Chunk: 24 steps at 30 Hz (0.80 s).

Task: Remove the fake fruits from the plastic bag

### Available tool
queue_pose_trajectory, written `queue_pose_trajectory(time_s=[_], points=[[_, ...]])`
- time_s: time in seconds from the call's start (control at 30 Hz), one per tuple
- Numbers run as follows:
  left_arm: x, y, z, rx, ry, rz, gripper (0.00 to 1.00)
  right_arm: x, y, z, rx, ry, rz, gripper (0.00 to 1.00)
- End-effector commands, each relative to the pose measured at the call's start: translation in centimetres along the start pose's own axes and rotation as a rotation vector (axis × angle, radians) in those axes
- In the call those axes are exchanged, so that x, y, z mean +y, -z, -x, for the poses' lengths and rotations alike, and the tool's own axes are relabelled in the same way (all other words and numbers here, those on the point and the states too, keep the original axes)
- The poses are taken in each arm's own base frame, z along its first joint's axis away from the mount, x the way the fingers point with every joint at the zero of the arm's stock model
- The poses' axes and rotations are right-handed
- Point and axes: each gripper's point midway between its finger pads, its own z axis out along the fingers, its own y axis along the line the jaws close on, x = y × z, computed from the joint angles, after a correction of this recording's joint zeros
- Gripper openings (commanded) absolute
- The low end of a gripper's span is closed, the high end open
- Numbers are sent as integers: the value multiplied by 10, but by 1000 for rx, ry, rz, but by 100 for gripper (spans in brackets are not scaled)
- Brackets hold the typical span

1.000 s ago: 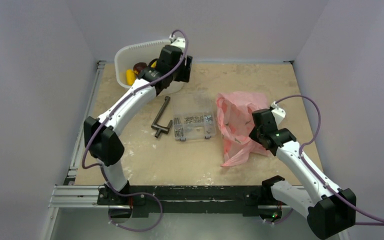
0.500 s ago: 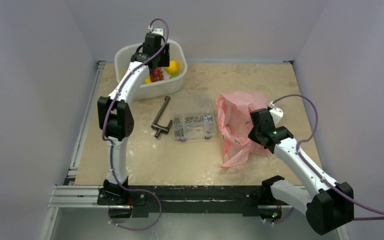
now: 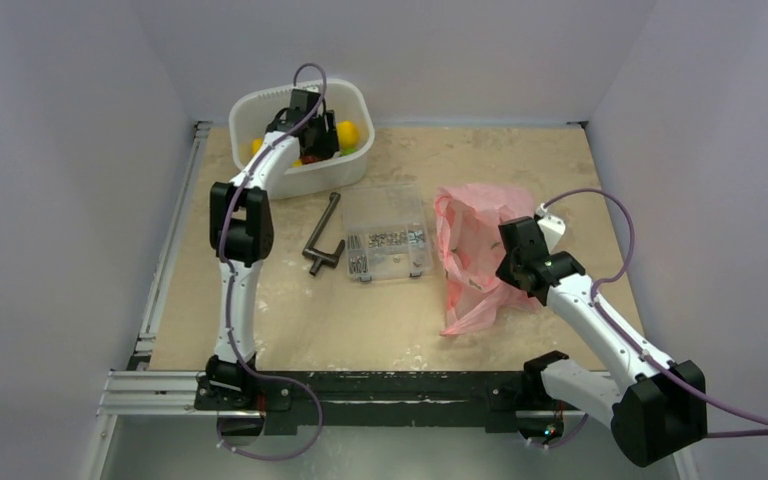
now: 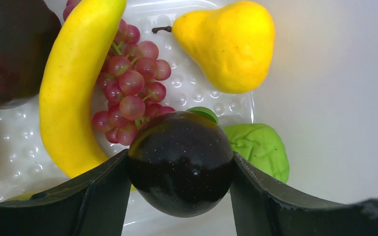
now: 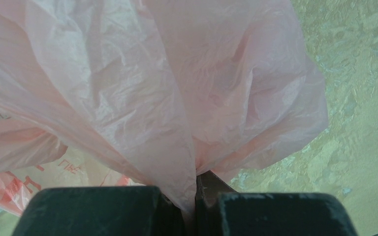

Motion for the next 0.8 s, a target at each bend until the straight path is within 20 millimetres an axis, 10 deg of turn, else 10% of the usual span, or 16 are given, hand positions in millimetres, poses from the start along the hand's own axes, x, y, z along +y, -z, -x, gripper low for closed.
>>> queue_pose_trajectory(time_s=[0.0,0.3,0.47,0.77], points=[[-8,15,43,-96,89,-81,58,5,6,14,-33,-20,10,0],[-25,64,58,-108,106,-212,98,8,12,16,-28,-15,29,0],[-57,131,74,-202,217,-389,99,36,24,23,-69,20,229,0],[-150,220,1,-210,156,-648,87,87,21,35,-65,205,418,0]])
